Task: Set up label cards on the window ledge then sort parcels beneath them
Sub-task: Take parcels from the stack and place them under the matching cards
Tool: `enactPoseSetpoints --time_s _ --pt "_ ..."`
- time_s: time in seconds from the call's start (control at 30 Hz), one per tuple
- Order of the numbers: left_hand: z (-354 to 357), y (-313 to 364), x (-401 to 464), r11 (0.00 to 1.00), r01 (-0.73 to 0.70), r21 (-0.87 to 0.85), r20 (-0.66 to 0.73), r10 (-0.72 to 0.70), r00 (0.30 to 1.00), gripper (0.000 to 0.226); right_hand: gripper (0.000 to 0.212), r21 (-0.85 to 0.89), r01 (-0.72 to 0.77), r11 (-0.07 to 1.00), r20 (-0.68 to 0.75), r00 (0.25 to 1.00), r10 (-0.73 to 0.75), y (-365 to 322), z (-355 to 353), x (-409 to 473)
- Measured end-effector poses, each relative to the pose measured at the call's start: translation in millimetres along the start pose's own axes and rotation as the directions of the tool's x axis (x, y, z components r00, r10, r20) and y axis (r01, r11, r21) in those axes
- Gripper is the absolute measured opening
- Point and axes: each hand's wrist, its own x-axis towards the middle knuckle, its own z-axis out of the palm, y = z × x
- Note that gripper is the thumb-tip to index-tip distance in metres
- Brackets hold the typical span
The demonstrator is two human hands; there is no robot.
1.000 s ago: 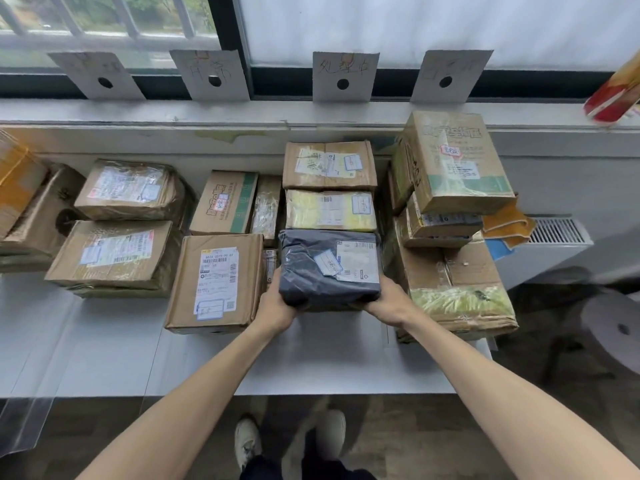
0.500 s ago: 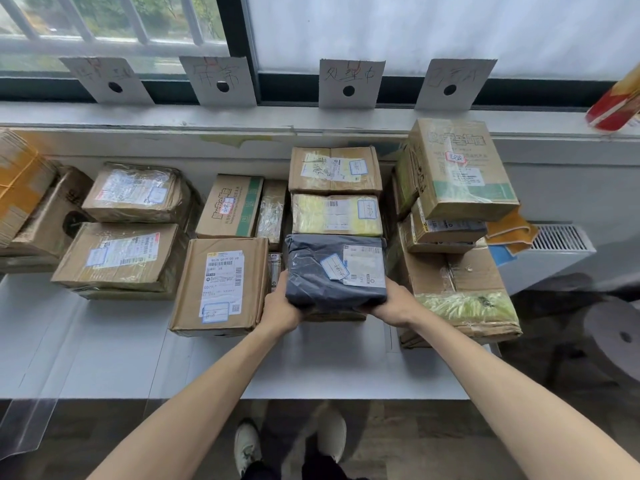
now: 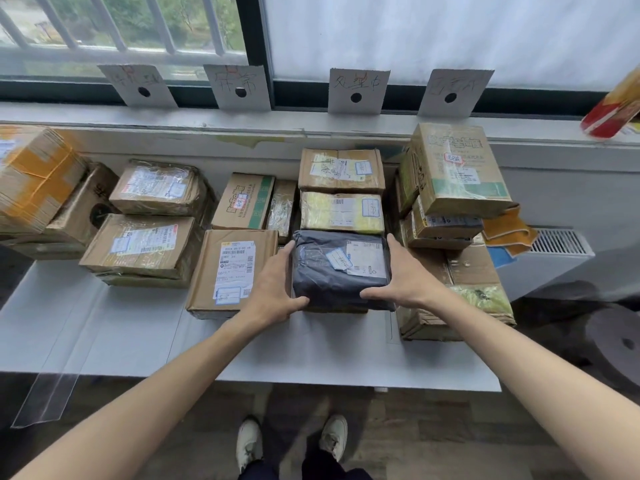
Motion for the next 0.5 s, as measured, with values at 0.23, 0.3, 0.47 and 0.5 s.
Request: enactPoseSetpoints --time_s 0.23,0.3,0.47,0.5 --pt "-34 2 -17 0.985 -0.138 0.1 0.032 0.136 0.99 0.096 0.129 -0.252 0.127 0.959 -0.039 0.989 -0.141 -43 -5 -22" --pt "-49 -1 -26 0.981 -0.157 0.118 0.035 0.154 0.988 0.092 0.126 -0.288 0.149 0.946 -0.044 0.985 -0.169 -62 -3 -23" --pt "-105 -38 -72 0.982 -0.128 0.142 -0.012 0.131 0.991 0.086 0.122 -0.335 0.252 0.908 -0.011 0.962 -0.271 -137 31 -27" --pt "-119 -52 -84 0.981 -0.106 0.163 -0.036 0.113 0.993 0.087 0.122 -0.334 0.282 0.899 0.008 0.955 -0.296 -156 44 -29"
